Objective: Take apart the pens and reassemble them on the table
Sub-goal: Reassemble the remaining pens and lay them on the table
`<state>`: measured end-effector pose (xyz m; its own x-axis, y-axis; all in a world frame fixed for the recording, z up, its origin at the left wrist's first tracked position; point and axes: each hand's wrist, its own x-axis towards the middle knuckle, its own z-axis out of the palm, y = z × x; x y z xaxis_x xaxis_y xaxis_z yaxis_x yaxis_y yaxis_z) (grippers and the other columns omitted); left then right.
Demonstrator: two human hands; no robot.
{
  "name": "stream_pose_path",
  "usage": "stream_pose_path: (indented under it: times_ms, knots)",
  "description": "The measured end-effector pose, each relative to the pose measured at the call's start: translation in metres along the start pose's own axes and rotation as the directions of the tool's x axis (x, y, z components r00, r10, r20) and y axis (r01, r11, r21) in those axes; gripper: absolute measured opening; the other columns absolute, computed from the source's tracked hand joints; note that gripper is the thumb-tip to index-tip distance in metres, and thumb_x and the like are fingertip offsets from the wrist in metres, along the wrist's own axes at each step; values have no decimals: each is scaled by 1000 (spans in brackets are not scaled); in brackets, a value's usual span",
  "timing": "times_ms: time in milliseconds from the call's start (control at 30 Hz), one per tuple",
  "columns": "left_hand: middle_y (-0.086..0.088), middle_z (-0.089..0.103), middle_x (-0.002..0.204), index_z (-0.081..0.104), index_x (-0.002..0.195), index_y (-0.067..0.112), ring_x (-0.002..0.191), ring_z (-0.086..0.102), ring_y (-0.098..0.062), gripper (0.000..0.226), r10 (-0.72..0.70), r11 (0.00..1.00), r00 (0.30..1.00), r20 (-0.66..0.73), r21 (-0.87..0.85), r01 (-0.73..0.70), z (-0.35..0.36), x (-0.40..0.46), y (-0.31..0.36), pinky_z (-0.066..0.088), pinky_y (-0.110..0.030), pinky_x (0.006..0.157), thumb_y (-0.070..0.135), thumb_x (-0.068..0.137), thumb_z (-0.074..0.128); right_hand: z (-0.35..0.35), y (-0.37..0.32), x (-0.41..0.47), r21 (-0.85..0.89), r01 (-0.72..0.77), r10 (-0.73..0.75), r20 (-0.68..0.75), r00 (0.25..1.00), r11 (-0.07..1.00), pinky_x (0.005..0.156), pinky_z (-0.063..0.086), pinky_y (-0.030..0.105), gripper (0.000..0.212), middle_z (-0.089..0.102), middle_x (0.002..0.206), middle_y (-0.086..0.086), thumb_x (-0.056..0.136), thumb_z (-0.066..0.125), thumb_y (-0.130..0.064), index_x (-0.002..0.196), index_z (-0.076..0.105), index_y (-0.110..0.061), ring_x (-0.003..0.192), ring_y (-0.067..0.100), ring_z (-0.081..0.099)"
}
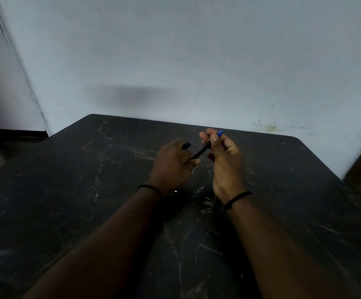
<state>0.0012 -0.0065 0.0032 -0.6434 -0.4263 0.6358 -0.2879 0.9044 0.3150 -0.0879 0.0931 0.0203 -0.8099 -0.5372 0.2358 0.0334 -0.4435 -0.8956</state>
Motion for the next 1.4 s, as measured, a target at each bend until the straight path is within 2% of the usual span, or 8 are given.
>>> stream_pose_path:
  times_ms: [267,500,700,867,967,1133,1233,1400]
  knots:
    - [-5,53,79,72,75,10,75,50,-26,20,45,972,996,-82,232,-25,1,-1,10,28,-31,68,29,80,72,5,3,-1,32,40,-32,-221,975,999,74,55,14,19,75,87,2,94,63,-8,109,71,-2,80,6,71]
    - [-4,53,76,72,70,13,70,52,-24,20,49,990,994,-102,138,-34,1,-1,2,35,-32,65,30,79,70,8,8,-4,-44,35,-38,-77,996,998,71,50,8,16,76,96,-4,101,54,-21,99,70,-20,89,-1,70]
    - [-6,53,81,70,82,11,73,50,-27,17,154,942,968,-198,326,-83,3,-3,13,25,-32,67,27,78,70,8,2,-3,118,78,-55,-186,981,990,73,53,14,12,73,83,-1,97,60,-11,91,70,-15,82,11,71]
    - [-4,49,77,72,72,16,71,49,-22,28,90,987,973,-214,152,-58,5,-2,0,36,-32,63,38,85,59,10,12,-6,-63,79,-83,-57,995,995,73,48,9,16,75,90,0,99,57,-19,98,71,-12,84,-1,68]
    - [-3,51,91,73,90,17,78,51,-16,19,-62,990,975,-213,-134,33,0,-3,5,39,-27,64,32,90,62,9,9,-5,-122,150,-161,-91,983,981,74,50,16,21,72,81,0,103,50,-22,103,67,-11,78,5,68]
    - [-7,55,92,49,134,35,81,53,-9,51,-364,754,909,-204,-637,159,-5,-4,-1,47,-26,76,0,98,37,-1,6,-8,-374,226,-206,93,974,899,52,47,27,25,55,63,-1,105,41,-36,114,63,-26,52,7,51]
    - [-15,64,95,22,147,33,65,54,-9,50,-503,515,861,-74,-826,231,-7,1,-4,46,-21,56,10,104,33,4,11,-12,-597,256,-157,214,964,760,57,46,28,26,62,71,-2,104,41,-39,121,57,-28,61,8,58]
    - [-15,71,89,46,105,7,58,60,-16,21,-652,202,752,95,-934,293,-12,6,-9,44,-31,58,20,106,29,8,10,-20,-642,251,-73,291,954,725,63,43,23,13,69,92,-3,101,52,-28,112,55,-23,82,11,65]
